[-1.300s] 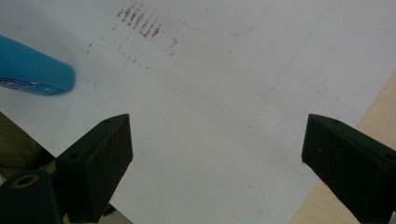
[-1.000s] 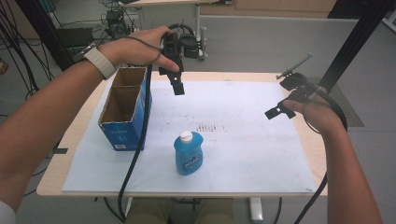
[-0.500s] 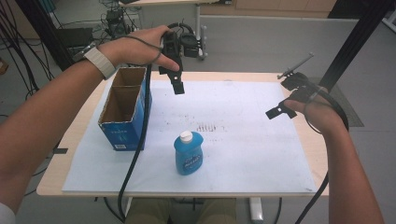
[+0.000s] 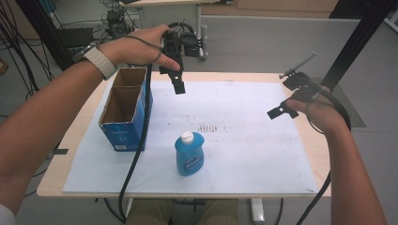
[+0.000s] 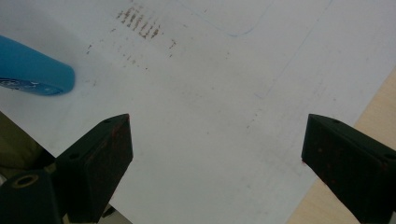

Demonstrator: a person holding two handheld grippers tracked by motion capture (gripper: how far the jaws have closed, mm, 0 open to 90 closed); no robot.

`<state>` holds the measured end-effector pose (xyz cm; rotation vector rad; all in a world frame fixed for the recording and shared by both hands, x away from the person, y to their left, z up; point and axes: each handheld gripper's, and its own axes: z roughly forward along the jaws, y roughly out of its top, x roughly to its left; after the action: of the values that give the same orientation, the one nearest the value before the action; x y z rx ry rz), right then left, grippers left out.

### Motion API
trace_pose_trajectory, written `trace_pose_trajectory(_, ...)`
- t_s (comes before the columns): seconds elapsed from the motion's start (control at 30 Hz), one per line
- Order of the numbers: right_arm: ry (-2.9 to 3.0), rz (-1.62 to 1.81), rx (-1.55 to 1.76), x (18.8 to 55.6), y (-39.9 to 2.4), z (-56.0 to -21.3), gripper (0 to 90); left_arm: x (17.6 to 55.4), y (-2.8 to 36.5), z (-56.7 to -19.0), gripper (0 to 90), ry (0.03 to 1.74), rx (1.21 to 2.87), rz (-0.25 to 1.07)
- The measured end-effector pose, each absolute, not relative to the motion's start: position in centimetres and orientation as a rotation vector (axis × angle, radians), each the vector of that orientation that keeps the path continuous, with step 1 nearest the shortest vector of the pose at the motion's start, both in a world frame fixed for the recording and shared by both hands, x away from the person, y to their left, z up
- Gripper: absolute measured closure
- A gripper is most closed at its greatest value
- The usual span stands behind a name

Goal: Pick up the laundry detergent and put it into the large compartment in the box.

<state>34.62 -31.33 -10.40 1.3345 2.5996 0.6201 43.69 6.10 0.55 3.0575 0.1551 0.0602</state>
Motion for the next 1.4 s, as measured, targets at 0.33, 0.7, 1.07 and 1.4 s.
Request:
trace_pose_trajectory(0.33,2.599,0.621,1.337,34.58,-31.32,-10.42,8.7,43.57,6.33,0.62,10.7,0.159,3.049,0.064)
trace_pose_trajectory(0.7,2.596,0.620,1.336,34.53,-31.26,-10.26,8.7,43.56,6.47,0.68,10.8,0.168,3.046,0.062)
trace_pose_trajectory(1.07,2.595,0.625,1.339,34.48,-31.43,-10.36,8.7,43.40,6.38,0.93,11.0,0.187,3.049,0.085)
trace_pose_trajectory(1.4,2.593,0.631,1.346,34.42,-31.63,-10.53,8.7,43.35,6.25,1.07,10.2,0.247,3.057,0.084)
